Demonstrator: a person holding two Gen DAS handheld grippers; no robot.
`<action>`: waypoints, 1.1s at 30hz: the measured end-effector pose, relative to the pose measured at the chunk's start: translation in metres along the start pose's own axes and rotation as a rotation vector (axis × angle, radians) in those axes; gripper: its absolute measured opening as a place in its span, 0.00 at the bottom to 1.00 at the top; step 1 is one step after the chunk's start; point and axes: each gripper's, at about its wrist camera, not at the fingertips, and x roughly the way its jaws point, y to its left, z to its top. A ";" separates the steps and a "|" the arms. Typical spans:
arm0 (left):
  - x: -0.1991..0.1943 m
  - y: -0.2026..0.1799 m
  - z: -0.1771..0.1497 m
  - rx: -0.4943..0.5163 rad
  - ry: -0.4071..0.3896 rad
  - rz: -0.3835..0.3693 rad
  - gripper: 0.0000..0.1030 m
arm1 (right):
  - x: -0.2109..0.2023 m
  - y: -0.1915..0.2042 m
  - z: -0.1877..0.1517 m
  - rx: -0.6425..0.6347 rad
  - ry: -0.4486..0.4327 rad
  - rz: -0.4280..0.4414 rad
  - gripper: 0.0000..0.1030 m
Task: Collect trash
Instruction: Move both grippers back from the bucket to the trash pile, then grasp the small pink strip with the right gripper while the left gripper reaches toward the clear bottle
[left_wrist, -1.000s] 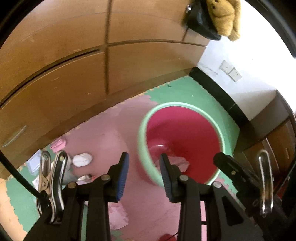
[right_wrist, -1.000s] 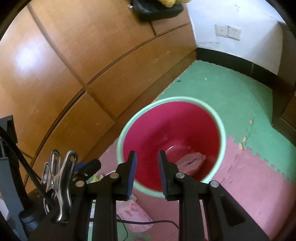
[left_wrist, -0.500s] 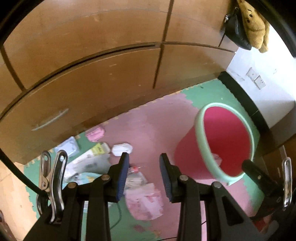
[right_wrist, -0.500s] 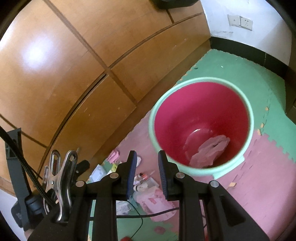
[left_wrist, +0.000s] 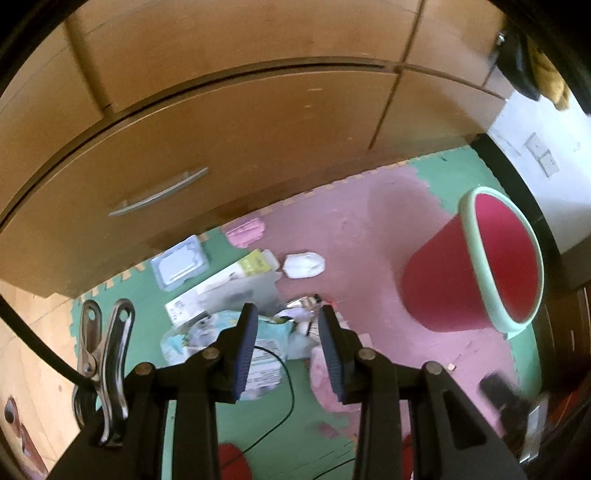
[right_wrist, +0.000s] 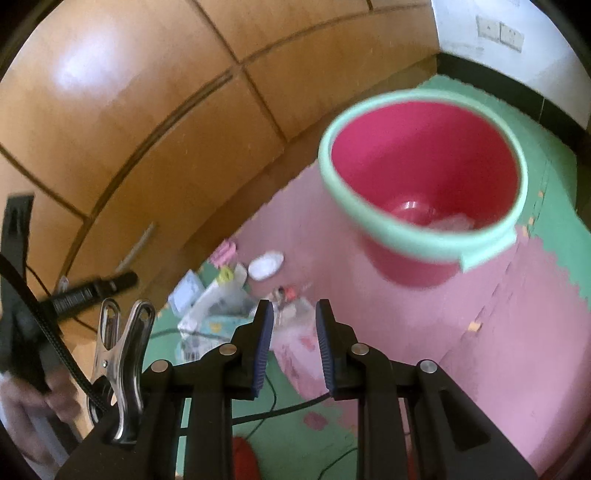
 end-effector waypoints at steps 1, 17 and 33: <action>-0.001 0.007 0.001 -0.009 -0.003 0.003 0.34 | 0.006 0.000 -0.011 0.002 0.022 0.000 0.24; 0.013 0.030 0.000 -0.043 0.029 -0.016 0.34 | 0.098 0.028 -0.135 -0.294 0.326 -0.121 0.24; 0.032 0.042 -0.002 -0.076 0.081 -0.013 0.34 | 0.176 0.030 -0.203 -0.611 0.515 -0.183 0.32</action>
